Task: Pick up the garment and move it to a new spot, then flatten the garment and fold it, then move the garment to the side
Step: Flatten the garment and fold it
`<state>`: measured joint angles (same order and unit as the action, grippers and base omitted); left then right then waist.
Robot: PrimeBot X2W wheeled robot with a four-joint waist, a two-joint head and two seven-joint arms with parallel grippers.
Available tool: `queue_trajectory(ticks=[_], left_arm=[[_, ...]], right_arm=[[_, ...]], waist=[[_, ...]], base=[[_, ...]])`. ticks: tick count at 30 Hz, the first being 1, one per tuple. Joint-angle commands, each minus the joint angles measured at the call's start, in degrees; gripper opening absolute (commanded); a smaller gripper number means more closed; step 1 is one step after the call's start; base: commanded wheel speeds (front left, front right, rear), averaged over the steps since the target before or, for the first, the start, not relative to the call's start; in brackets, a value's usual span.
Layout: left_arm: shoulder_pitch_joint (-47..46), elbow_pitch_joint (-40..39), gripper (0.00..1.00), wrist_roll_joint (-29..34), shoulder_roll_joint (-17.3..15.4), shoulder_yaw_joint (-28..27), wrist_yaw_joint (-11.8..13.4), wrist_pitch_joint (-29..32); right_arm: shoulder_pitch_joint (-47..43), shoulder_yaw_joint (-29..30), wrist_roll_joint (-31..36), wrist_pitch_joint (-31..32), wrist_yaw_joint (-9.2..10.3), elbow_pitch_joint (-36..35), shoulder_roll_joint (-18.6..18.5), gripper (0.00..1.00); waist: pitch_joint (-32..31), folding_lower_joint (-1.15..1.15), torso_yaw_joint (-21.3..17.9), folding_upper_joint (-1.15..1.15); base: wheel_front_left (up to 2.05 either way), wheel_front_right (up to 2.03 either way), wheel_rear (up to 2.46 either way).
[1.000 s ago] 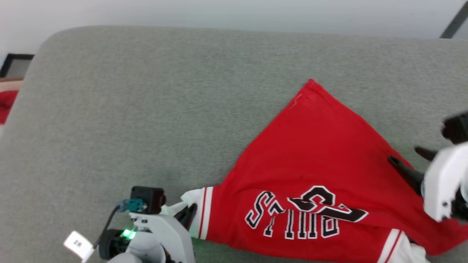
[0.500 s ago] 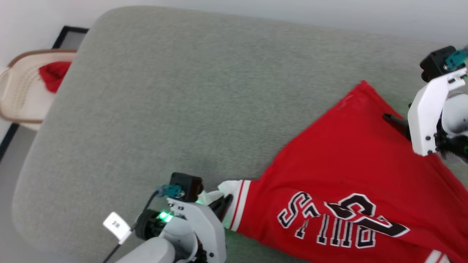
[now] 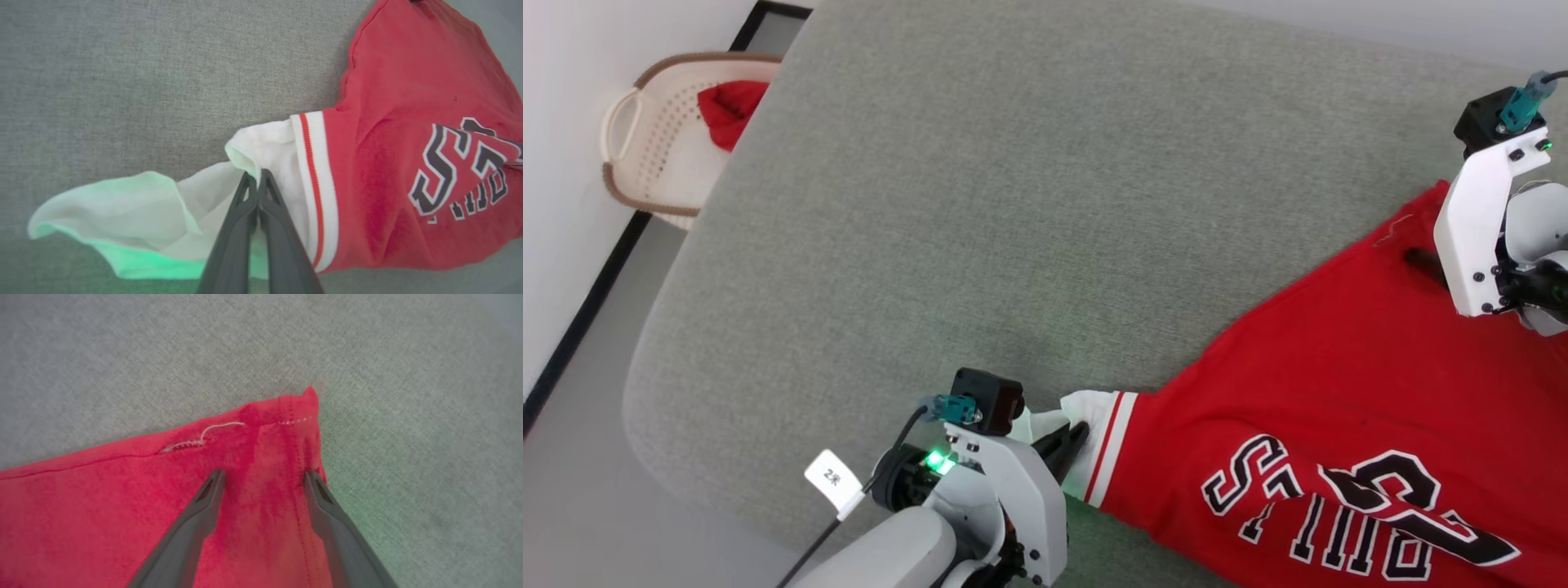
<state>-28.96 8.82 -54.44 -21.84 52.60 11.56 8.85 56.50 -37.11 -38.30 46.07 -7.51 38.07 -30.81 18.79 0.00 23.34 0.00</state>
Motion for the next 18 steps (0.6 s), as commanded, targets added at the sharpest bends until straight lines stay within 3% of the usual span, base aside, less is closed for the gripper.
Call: queue_trajectory(ticks=[1, 10, 12, 13, 18], left_arm=[[-0.4, 0.3, 0.0, 0.0, 0.3, 0.0, -0.3, -0.3], [-0.9, 2.4, 0.0, -0.5, 1.1, 0.1, -1.4, -0.9], [-1.1, 2.7, 0.0, -0.6, 1.3, 0.1, -1.6, -1.1], [-1.1, 2.9, 0.0, -0.6, 1.4, 0.1, -1.6, -1.0], [-1.3, 3.7, 0.0, -1.0, 1.7, 0.1, -2.0, -1.1]], right_arm=[[0.7, -1.0, -0.6, -0.4, 0.04, 0.7, -0.2, 1.0], [2.6, -8.3, -6.1, -0.6, 0.05, 6.4, -0.8, 1.0], [2.5, -9.9, -7.4, 0.5, 0.04, 7.0, -0.8, 0.28], [2.6, -10.5, -8.4, 0.9, 0.01, 7.2, -0.8, 0.0], [3.8, -13.3, -11.2, 0.2, 0.01, 6.9, -1.6, 0.0]], waist=[[0.6, 0.0, 0.7, 0.0], [1.0, 0.0, 1.5, 0.0], [1.1, 0.0, 1.5, 0.0], [1.1, 0.0, 1.6, 0.0], [1.1, 0.0, 1.5, 0.0]], base=[[0.0, 0.0, 0.0], [0.0, 0.0, 0.0], [0.0, 0.0, 0.0], [0.0, 0.0, 0.0], [0.0, 0.0, 0.0]])
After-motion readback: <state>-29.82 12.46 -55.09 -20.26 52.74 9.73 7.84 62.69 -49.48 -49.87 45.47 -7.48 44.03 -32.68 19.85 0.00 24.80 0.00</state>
